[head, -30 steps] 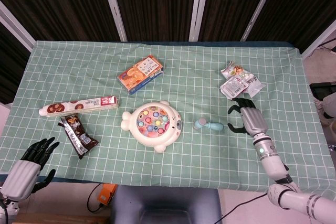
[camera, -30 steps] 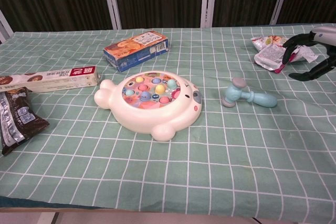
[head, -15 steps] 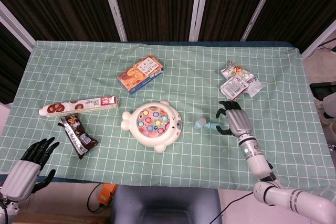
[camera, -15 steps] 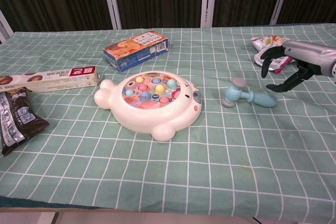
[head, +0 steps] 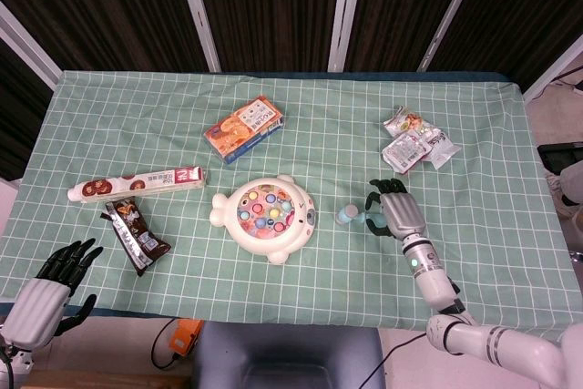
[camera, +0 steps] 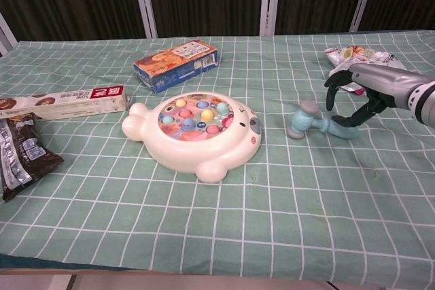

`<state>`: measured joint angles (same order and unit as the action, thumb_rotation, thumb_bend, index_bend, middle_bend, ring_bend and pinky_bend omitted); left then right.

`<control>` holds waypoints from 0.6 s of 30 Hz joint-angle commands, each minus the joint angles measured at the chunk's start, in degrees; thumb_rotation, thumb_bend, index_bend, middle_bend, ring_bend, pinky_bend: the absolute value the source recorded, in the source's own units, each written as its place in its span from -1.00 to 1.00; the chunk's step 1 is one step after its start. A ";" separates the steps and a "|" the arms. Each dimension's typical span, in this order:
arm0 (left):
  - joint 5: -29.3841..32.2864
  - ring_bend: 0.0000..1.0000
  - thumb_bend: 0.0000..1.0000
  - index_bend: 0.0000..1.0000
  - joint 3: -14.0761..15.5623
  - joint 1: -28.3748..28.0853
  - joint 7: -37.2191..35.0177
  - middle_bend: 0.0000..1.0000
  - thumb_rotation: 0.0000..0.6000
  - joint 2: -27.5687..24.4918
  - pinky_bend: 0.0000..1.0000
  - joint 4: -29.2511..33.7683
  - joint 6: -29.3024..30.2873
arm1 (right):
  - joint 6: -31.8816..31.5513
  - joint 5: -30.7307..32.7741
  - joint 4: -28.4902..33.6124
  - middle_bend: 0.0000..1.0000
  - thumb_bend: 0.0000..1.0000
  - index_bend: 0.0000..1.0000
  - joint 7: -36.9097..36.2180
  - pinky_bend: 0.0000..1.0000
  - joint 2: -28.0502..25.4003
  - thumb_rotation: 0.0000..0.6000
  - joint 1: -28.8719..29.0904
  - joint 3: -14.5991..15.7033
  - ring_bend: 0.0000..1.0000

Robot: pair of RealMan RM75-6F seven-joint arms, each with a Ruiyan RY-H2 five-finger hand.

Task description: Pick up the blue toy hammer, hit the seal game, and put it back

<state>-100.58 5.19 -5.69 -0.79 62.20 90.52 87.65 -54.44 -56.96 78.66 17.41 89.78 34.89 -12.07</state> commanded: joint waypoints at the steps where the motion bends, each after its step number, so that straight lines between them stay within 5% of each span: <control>1: -0.03 -0.97 -0.18 -1.00 0.03 0.01 -0.02 -0.95 1.00 0.00 -0.74 -0.03 0.01 | -0.01 0.35 -0.19 -0.49 0.04 0.18 0.32 -0.61 0.34 1.00 0.23 0.02 -0.68; 18: -0.21 -0.97 -0.18 -1.00 0.13 -0.03 -0.07 -0.95 1.00 -0.03 -0.74 -0.07 0.01 | -0.15 1.83 -1.84 -0.48 0.04 0.19 1.64 -0.61 2.69 1.00 1.47 0.08 -0.67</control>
<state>-100.80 5.32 -5.72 -0.86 62.16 90.46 87.67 -54.59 -55.17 76.85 19.01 92.43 36.33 -11.99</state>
